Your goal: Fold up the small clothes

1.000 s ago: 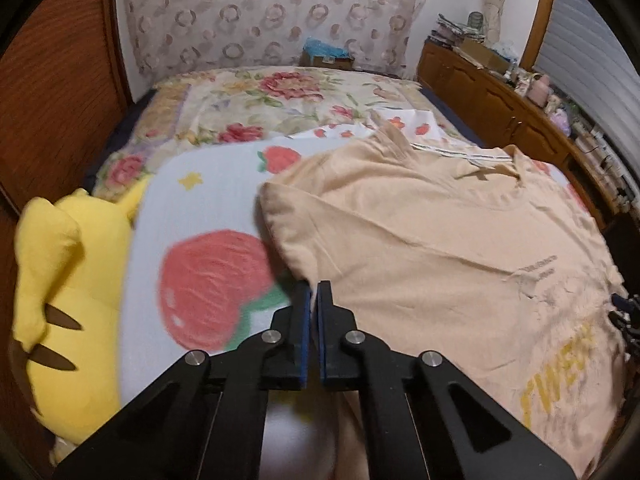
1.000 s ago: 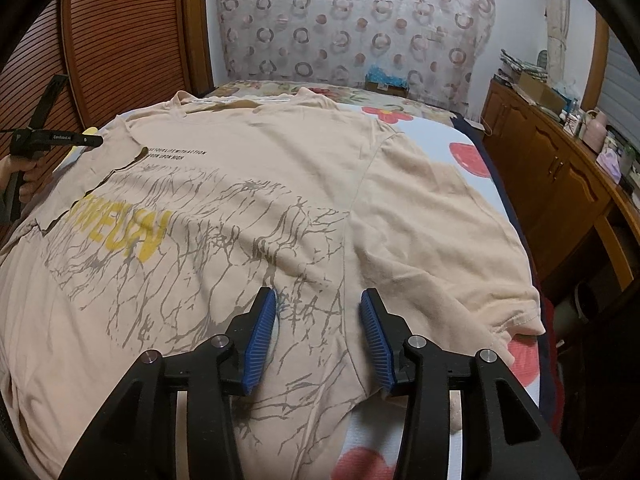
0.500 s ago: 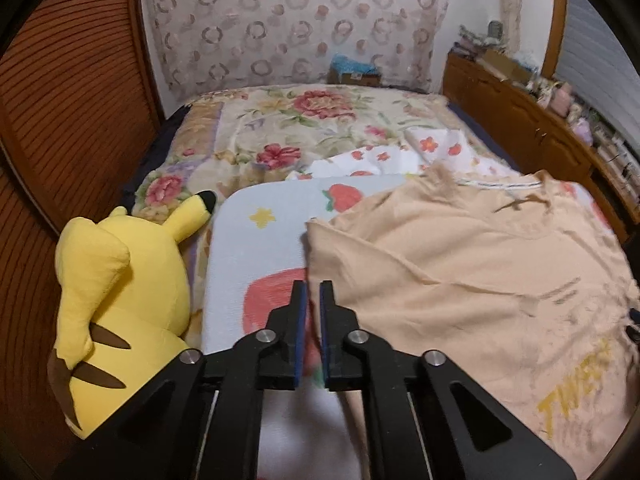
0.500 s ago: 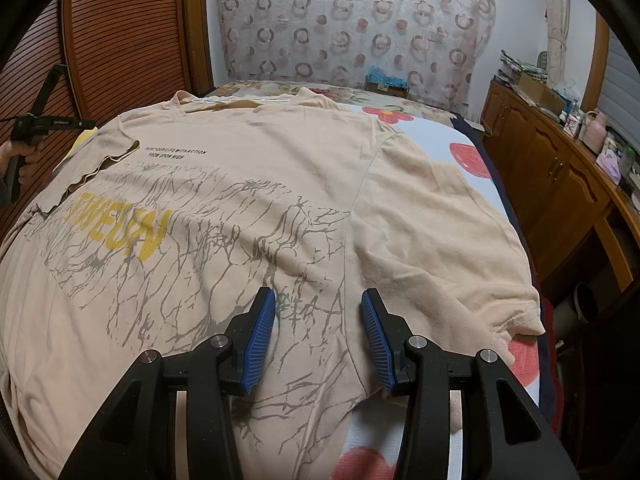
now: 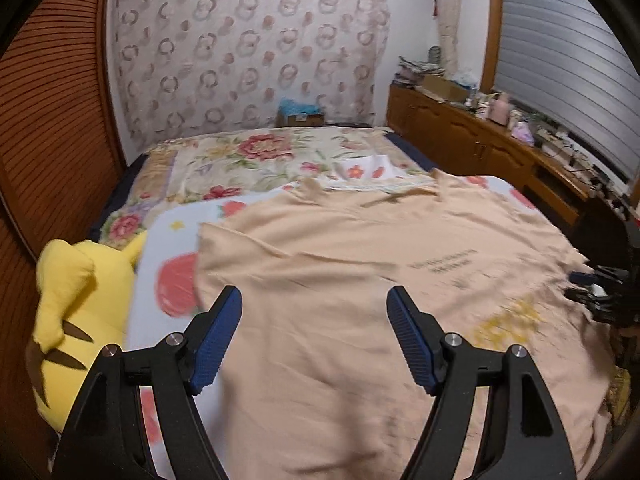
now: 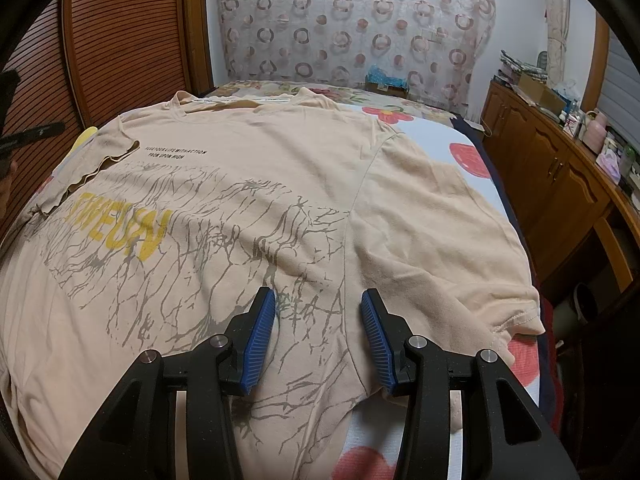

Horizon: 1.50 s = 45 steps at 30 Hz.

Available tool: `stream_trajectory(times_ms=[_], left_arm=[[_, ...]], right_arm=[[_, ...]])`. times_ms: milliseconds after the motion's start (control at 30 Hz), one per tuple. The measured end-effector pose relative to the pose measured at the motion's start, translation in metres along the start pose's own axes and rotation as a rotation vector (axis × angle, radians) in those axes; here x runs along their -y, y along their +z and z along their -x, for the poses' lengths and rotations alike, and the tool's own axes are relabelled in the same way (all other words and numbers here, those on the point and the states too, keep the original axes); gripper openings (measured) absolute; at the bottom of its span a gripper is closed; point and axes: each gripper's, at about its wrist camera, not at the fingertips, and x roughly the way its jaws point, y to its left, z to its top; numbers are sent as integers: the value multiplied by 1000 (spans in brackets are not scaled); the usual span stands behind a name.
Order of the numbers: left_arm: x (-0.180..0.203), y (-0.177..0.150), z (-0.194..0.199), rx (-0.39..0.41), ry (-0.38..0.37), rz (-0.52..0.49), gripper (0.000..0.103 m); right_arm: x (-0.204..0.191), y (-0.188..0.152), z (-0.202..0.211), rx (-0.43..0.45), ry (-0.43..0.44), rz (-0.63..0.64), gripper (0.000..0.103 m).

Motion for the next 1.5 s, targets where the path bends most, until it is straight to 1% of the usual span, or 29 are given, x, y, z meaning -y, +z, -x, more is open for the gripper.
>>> stream_trajectory(times_ms=[133,233,300,367,533,633,733,867,1067,1100,1133,1167,1200,1233,1267,1300,1400,1500], left_arm=[[29,-13,4,7,-21,-36,76],[44,-22,3,-16,-50,-49,76],[53,-26,0,-35,-65,-69,76],[62,-29,0,-41,-62,-87,76],[73,-34,1,-44,-62,-95,76],[80,-37,4,-42,-56,-104,76],[85,-39,7,-39,-64,-102,76],[92,-42,9,-44,-80,-104,76],[98,-45,8,-56,-90,-112,76],[99,-45,9,-57,-90,-114,76],[99,-45,9,-56,-90,-115,76],[99,-45,9,-56,-88,-115,76],[99,-45,9,-57,-88,-114,76],[99,-46,9,-58,-88,-112,76],[100,-46,9,-59,-87,-112,76],[100,-46,9,-58,-86,-113,76],[99,-47,10,-57,-80,-113,76],[97,-50,10,-61,-75,-109,76]], right_arm=[[6,0,4,12,5,-13,47],[18,-1,13,31,-6,-32,47],[30,-3,19,43,-34,-48,47],[48,-4,25,49,-62,-75,47],[90,-11,28,41,-144,-137,47],[114,-14,24,22,-141,-200,47],[126,-16,21,12,-136,-225,47],[133,-15,9,-15,-118,-252,47],[131,-7,5,-24,-122,-238,47],[128,-8,6,-23,-124,-232,45],[128,-7,6,-21,-131,-222,39],[126,-7,7,-18,-143,-210,25],[124,-8,8,-14,-152,-193,14],[122,-9,9,-12,-154,-181,8],[121,-9,10,-6,-167,-172,5],[119,-10,10,-6,-166,-157,4],[115,-9,14,15,-186,-129,3],[113,-4,25,62,-175,-135,3]])
